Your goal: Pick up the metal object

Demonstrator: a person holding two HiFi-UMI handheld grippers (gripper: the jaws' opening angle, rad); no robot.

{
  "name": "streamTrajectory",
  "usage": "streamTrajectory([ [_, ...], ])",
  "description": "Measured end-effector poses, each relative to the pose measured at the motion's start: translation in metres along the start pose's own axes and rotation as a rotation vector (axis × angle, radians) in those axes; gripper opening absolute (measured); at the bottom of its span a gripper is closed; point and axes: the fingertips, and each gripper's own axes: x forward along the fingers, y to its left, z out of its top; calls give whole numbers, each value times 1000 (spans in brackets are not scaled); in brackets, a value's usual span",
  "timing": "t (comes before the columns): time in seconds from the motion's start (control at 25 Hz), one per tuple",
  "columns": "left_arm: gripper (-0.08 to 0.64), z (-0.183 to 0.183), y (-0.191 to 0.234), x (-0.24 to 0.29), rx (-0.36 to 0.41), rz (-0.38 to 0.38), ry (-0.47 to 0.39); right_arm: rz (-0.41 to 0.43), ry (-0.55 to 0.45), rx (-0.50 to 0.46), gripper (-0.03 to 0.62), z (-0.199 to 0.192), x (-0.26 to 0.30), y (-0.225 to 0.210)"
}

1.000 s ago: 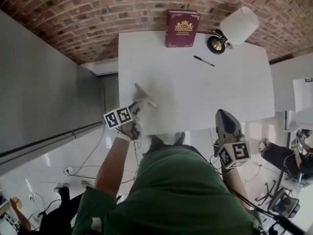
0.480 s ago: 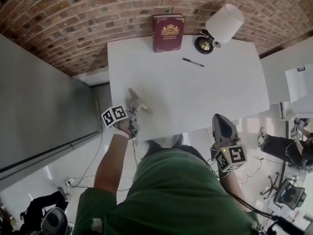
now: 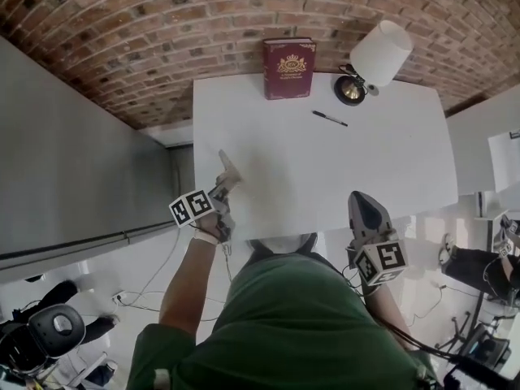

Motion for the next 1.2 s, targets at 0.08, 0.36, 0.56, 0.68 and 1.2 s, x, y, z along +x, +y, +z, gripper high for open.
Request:
streamTrajectory([
  [0.08, 9, 1, -22, -8, 43, -22, -28, 19, 0, 19, 2, -4, 2, -9],
  [0.36, 9, -6, -111, -30, 219, -97, -113, 108, -28, 26, 2, -1, 9, -31],
  [0.56, 9, -10, -172, -40, 348, -137, -156, 144, -48, 39, 2, 1, 9, -45],
  [0.68, 9, -14, -204, -43, 443, -140, -174, 153, -62, 47, 2, 5, 10, -55],
  [1.2, 9, -27, -306, -52, 844, -152, -264, 136, -126, 40, 2, 34, 1, -96],
])
